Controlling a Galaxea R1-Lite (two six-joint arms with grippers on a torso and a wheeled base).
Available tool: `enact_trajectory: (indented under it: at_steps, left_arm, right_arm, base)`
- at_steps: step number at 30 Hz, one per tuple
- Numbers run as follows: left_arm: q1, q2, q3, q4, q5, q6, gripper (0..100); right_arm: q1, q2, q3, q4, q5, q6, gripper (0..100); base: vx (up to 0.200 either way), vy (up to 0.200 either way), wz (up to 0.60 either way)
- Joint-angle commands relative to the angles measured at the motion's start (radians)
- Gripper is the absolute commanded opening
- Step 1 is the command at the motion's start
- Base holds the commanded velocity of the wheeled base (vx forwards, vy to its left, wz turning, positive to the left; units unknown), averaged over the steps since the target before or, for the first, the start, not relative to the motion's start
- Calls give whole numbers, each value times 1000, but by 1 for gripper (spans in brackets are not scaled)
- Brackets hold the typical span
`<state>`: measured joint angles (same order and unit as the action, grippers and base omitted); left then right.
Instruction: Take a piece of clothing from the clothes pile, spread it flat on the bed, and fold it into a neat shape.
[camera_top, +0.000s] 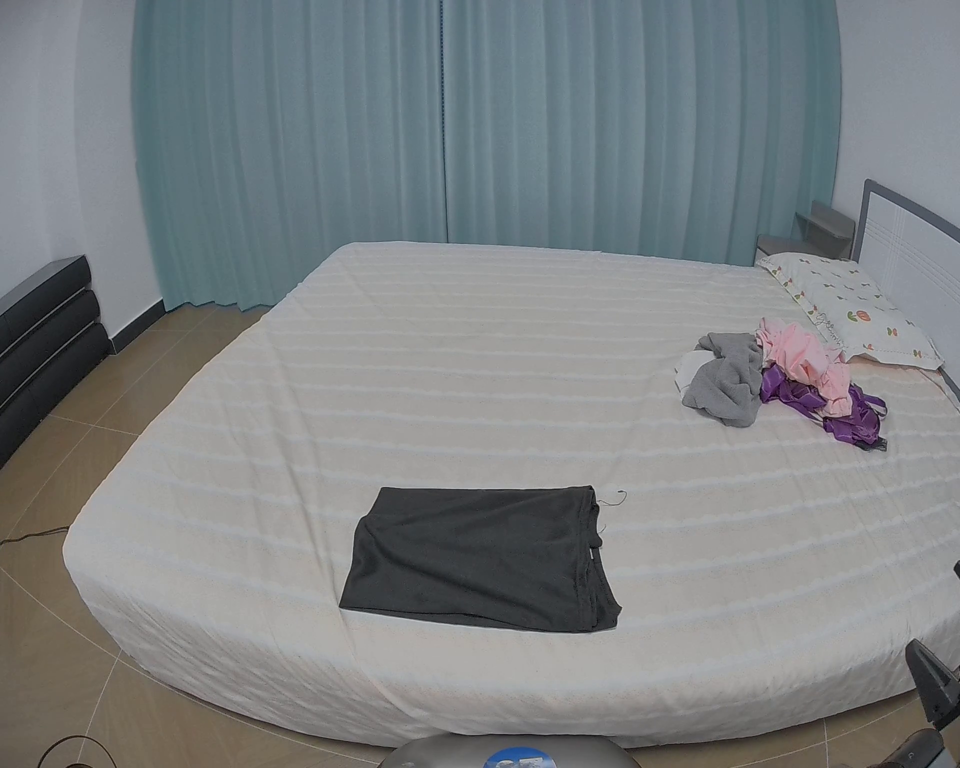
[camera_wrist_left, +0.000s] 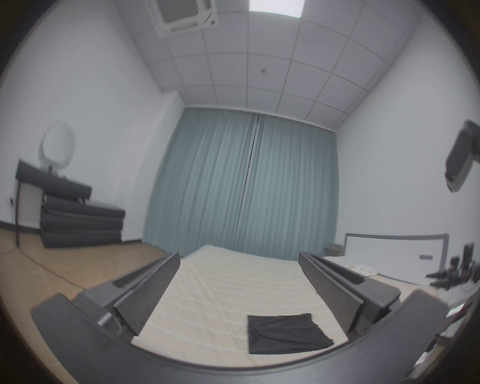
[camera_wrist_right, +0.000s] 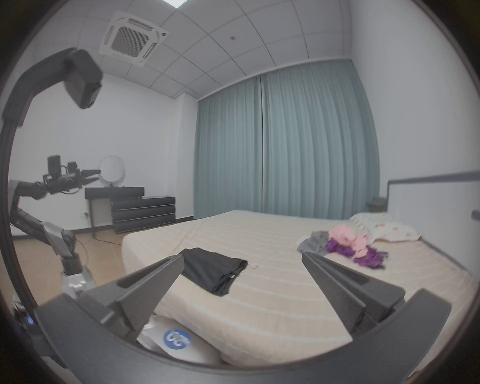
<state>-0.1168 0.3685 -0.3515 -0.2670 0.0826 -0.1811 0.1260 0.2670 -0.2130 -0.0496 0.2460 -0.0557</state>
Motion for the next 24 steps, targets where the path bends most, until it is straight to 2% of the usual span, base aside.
enact_trajectory:
  at_steps: [1,3,9,15,16,19,22,24]
  left_arm:
    - [108,-267,-18,88,5,112,100]
    - [108,-283,-17,88,2,143,100]
    - [111,-344,-3,152,-27,161,100]
    - [112,-353,31,178,-27,161,100]
    - [112,-355,98,155,-29,178,100]
    - [112,-355,209,23,-29,195,100]
    - [112,-353,333,-144,-64,196,100]
    - [112,-355,351,-126,-101,184,100]
  right_arm:
    - [-114,-201,-83,93,-14,-81,100]
    - [-146,-209,-112,96,-14,-81,100]
    - [-126,-265,-92,102,-11,-101,100]
    - [-126,-267,10,4,-76,-116,100]
    - [-126,-267,81,-102,-86,-116,100]
    - [-126,-267,211,-257,-93,-121,100]
    - [-126,-267,210,-236,-94,-111,100]
    - [-126,-267,211,-184,-96,-105,100]
  base:
    - [0,0,0]
    - [0,0,0]
    - [0,0,0]
    - [0,0,0]
    - [0,0,0]
    - [0,0,0]
    - [0,0,0]
    - [0,0,0]
